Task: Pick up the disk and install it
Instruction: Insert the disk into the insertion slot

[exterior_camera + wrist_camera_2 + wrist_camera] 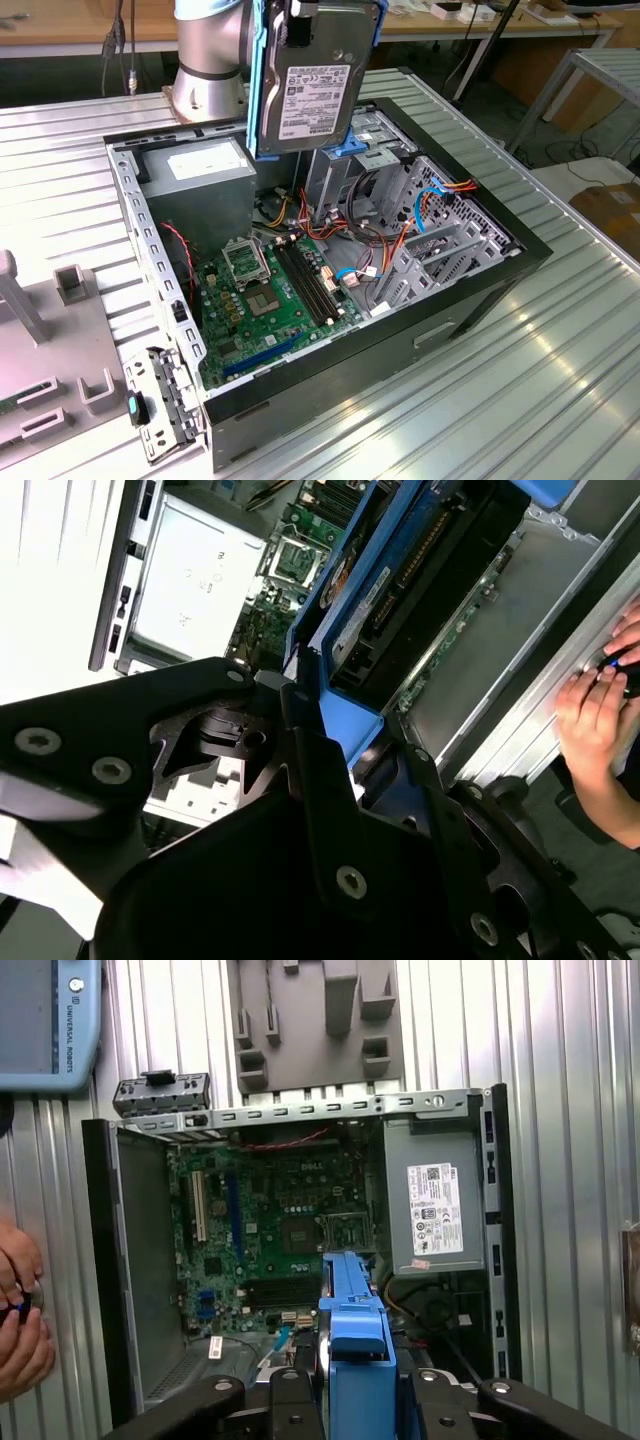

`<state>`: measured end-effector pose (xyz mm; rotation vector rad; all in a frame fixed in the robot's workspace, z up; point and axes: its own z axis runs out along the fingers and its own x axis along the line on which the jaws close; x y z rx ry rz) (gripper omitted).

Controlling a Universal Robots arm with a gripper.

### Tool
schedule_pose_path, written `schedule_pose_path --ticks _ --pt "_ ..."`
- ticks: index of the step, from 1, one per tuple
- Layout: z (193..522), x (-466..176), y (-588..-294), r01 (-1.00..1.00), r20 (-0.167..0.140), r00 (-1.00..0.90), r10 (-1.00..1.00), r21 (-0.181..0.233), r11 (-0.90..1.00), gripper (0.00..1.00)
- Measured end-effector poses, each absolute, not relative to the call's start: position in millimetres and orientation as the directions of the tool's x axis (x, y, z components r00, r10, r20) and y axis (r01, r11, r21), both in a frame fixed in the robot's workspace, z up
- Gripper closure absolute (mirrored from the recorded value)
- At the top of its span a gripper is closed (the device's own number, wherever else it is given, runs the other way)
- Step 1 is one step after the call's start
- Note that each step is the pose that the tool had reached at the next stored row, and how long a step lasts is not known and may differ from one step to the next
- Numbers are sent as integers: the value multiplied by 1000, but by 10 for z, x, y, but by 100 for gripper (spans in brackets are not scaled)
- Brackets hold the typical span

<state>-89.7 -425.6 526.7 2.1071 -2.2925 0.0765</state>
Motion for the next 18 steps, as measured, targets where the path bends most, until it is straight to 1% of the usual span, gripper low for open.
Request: schedule_pose_path --ticks 16,18 --pt "5267 -890 -4589 -996 53 -84 -995 -18 84 63" --pt "5266 -888 -4712 -996 53 -85 -995 -18 84 63"
